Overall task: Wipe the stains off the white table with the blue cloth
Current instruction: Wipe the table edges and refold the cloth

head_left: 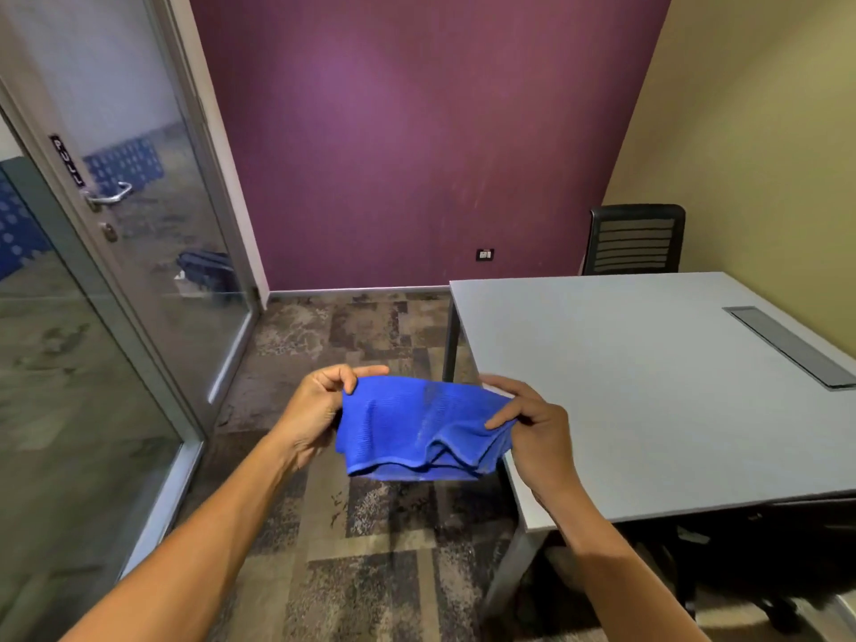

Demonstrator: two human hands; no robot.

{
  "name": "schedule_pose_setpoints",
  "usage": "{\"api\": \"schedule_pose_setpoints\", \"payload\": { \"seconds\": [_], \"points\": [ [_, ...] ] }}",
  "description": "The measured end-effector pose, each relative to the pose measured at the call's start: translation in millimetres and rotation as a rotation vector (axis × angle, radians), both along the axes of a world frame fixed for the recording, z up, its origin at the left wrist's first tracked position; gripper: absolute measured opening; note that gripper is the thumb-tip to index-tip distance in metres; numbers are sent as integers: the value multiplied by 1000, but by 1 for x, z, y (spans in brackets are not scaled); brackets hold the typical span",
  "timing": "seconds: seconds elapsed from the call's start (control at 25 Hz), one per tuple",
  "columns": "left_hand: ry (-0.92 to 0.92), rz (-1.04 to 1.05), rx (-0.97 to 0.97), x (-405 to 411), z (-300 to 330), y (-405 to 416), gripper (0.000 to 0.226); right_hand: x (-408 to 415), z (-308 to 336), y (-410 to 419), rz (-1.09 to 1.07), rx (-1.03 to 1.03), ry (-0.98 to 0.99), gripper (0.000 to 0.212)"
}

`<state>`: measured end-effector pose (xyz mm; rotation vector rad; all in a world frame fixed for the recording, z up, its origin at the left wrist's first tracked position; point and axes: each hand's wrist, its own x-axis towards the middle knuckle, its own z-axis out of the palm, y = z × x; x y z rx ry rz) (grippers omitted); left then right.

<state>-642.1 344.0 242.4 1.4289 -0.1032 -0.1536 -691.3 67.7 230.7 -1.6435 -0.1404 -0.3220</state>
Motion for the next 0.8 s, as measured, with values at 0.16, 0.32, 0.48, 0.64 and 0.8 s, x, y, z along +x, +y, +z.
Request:
{"api": "schedule_pose_setpoints", "payload": {
  "seconds": [0.16, 0.32, 0.48, 0.64, 0.8],
  "points": [
    [-6, -100, 117, -2, -22, 17, 44, -4, -20, -8, 122, -184, 44, 72],
    [-21, -186, 205, -12, -37, 27, 28, -12, -44, -8, 358, -334, 184, 56],
    [13, -253, 291, -20, -60, 29, 39, -22, -68, 8, 494, -592, 405, 47],
    [62, -299, 369, -33, -85, 31, 36, -36, -88, 42, 559, -689, 492, 66],
    [69, -283, 358, -43, -105, 20, 22, -36, -104, 75, 536, -660, 496, 73]
  ]
}}
